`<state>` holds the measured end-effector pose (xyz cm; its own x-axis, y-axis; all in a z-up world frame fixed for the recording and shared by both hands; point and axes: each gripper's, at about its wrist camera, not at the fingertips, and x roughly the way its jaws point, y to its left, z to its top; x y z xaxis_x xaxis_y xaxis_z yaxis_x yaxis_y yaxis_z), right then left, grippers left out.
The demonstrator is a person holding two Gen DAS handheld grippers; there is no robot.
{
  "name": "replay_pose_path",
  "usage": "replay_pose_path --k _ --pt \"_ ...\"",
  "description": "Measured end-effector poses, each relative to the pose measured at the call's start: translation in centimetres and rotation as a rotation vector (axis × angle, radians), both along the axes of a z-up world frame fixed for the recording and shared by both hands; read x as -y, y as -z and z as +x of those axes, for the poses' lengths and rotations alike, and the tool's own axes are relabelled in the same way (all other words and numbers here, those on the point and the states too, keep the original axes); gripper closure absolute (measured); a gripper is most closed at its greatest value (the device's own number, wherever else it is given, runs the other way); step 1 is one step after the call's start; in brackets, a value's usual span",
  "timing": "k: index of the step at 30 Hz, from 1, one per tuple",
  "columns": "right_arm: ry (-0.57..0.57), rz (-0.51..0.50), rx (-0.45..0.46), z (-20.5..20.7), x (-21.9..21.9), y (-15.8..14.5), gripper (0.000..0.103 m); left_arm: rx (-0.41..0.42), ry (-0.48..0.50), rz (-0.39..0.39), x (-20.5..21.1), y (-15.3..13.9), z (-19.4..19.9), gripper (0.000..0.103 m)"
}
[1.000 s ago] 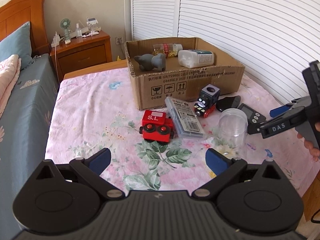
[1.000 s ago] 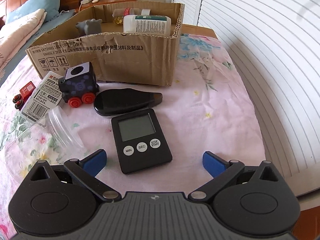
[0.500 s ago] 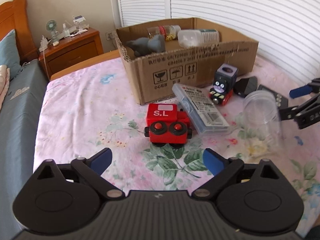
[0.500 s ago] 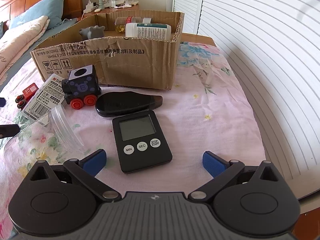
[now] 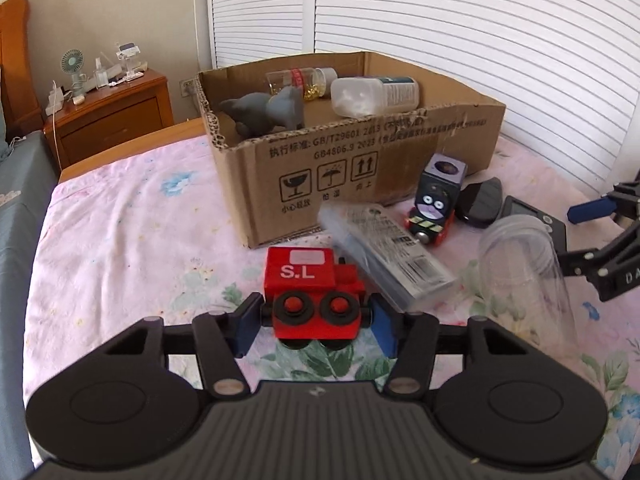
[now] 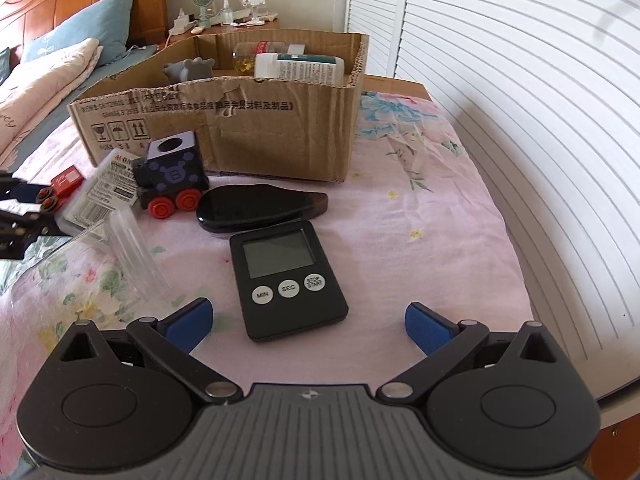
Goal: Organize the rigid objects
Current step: 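Withdraw both tools from the box toward the remaining objects, then grasp the red S.L toy car with the left tool while the right tool grasps the black timer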
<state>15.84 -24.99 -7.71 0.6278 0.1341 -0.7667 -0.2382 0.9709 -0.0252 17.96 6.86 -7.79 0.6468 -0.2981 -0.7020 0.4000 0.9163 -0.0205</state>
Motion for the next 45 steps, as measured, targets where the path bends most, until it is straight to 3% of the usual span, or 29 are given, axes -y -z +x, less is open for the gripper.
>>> replay_pose_path --k 4,13,25,27,32,35,42,45 --pt "-0.029 -0.002 -0.007 -0.1 -0.2 -0.1 0.000 -0.007 -0.018 0.006 -0.3 -0.1 -0.4 0.047" --pt "-0.219 -0.002 -0.017 0.8 -1.0 -0.2 0.000 -0.042 -0.092 0.000 -2.6 -0.4 -4.1 0.047" --pt "-0.329 -0.014 -0.041 1.8 -1.1 -0.4 0.000 -0.040 -0.121 0.006 -2.1 -0.4 -3.6 0.042" --pt "-0.345 -0.011 -0.039 1.9 -1.0 -0.5 0.004 -0.040 -0.119 0.010 -2.0 -0.3 -3.5 0.040" --pt "-0.355 -0.026 -0.029 1.9 -1.1 -1.2 0.028 -0.041 -0.118 0.015 -1.8 -0.3 -3.5 0.038" --pt "-0.350 -0.041 -0.018 2.0 -0.9 -1.4 0.038 -0.041 -0.118 0.016 -1.8 -0.3 -3.5 0.038" --pt "-0.346 -0.044 -0.015 2.5 -0.9 -1.5 0.039 -0.048 -0.121 0.019 -1.6 -0.3 -3.4 0.034" --pt "-0.342 -0.030 -0.022 2.4 -0.8 -1.5 0.046 -0.049 -0.129 0.019 -1.6 -0.3 -3.3 0.035"
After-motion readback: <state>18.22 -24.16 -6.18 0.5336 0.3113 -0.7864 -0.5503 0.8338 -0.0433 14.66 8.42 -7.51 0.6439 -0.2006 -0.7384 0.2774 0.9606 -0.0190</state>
